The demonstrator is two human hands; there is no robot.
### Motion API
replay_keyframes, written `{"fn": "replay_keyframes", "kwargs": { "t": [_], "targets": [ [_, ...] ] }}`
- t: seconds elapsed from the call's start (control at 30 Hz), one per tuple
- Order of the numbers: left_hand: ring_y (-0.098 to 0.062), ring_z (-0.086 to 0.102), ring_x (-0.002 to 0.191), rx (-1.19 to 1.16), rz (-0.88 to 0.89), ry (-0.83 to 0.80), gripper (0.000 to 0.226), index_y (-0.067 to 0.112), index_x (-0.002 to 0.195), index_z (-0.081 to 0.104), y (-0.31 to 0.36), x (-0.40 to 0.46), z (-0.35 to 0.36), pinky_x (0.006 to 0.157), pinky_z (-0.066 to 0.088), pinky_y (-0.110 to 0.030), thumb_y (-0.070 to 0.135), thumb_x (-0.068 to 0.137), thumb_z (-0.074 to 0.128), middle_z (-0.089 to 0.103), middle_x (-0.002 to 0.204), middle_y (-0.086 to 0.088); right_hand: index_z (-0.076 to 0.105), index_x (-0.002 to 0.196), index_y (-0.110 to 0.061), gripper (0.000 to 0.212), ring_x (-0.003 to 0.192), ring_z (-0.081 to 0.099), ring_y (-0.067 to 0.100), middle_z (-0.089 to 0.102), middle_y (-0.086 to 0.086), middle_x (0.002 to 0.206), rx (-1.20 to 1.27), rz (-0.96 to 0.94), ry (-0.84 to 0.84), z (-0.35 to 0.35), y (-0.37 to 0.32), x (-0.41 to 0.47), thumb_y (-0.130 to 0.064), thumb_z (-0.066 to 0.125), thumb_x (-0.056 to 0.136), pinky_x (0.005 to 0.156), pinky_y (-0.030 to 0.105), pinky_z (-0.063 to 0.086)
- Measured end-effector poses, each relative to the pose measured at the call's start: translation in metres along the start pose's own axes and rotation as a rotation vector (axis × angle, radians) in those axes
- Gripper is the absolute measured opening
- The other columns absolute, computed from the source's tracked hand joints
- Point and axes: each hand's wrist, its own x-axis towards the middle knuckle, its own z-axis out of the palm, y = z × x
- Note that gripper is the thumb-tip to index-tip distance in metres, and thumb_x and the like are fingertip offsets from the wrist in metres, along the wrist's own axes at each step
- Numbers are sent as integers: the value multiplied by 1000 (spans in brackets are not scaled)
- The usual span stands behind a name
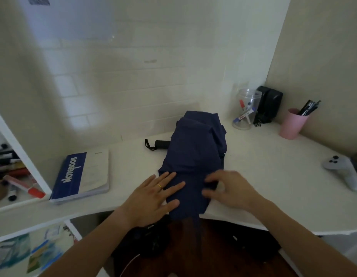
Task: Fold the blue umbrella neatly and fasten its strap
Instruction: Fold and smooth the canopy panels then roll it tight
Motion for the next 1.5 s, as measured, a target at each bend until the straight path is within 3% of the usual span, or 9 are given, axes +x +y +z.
{"fn": "replay_keyframes", "kwargs": {
  "t": [0.13, 0.23, 0.33, 0.47, 0.57, 0.73, 1.03, 1.2, 1.5],
  "targets": [
    [-3, -18, 155, -40, 0, 14, 56, 58, 155, -7, 1, -2, 0, 126, -11, -33, 69, 103, 10, -14, 170, 15, 67, 115, -24, 44, 92, 64, 13, 68, -6, 106, 318, 210, 528, -38, -7, 49, -41, 82, 77, 87, 33, 54],
    [-4, -18, 155, -51, 3, 14, 56, 57, 156, -7, 1, -2, -3, 126, -12, -33, 69, 103, 10, -15, 170, 14, 64, 117, -17, 57, 98, 65, 19, 66, -6, 95, 550, 408, 372, -48, -12, 73, -37, 90, 69, 92, 37, 54],
    [-10, -5, 158, -40, 28, 54, 60, 52, 159, 9, 0, -3, -5, 129, -3, -35, 70, 102, 16, -4, 171, 10, 71, 95, -16, 31, 95, 69, 22, 68, -5, 84, 651, 408, 345, -45, -13, 77, -19, 90, 70, 92, 39, 57],
    [-11, 49, 130, -186, -64, 448, 52, 35, 132, 65, 10, 7, -19, 109, 45, -37, 65, 91, 54, 56, 141, 7, 73, 83, -16, 14, 85, 70, 14, 73, -2, 86, 844, 269, 387, -46, -11, 60, -9, 84, 78, 72, 22, 58],
    [-12, 50, 123, -700, -349, 689, 56, 29, 131, 62, 12, 39, -50, 103, 44, -31, 58, 83, 72, 60, 128, 9, 71, 80, -12, 11, 65, 64, 9, 72, -6, 79, 887, 173, 327, -45, -13, 41, -8, 81, 82, 55, 14, 48],
    [-8, 69, 111, -1376, -405, 463, 60, 15, 134, 61, 15, 78, -95, 87, 58, -21, 27, 81, 87, 71, 128, 0, 66, 97, 0, 15, 52, 54, 21, 69, 12, 98, 858, 162, 246, -38, -8, 19, -6, 76, 87, 45, 17, 41],
    [-17, 76, 98, -1413, -404, 333, 30, 13, 105, 79, 22, 38, -96, 83, 59, -25, 35, 85, 80, 81, 104, -5, 70, 107, -11, 31, 56, 57, 18, 72, 11, 94, 994, 212, 204, -30, -7, 6, -8, 84, 79, 44, 24, 37],
    [-14, 73, 109, -1491, -282, 304, 28, 17, 125, 72, 22, 16, -83, 86, 57, -18, 22, 100, 64, 78, 118, 1, 75, 99, -6, 19, 57, 54, 17, 70, 5, 83, 1026, 221, 242, -28, -9, -2, -11, 81, 82, 46, 28, 35],
    [-16, 73, 111, -1576, -437, 367, 24, 11, 116, 77, 32, -1, -56, 101, 52, -31, 21, 97, 67, 79, 115, -2, 76, 91, -4, 6, 59, 59, 15, 66, 7, 73, 990, 236, 126, -14, -1, -17, -2, 75, 86, 48, 25, 42]
  ]
}}
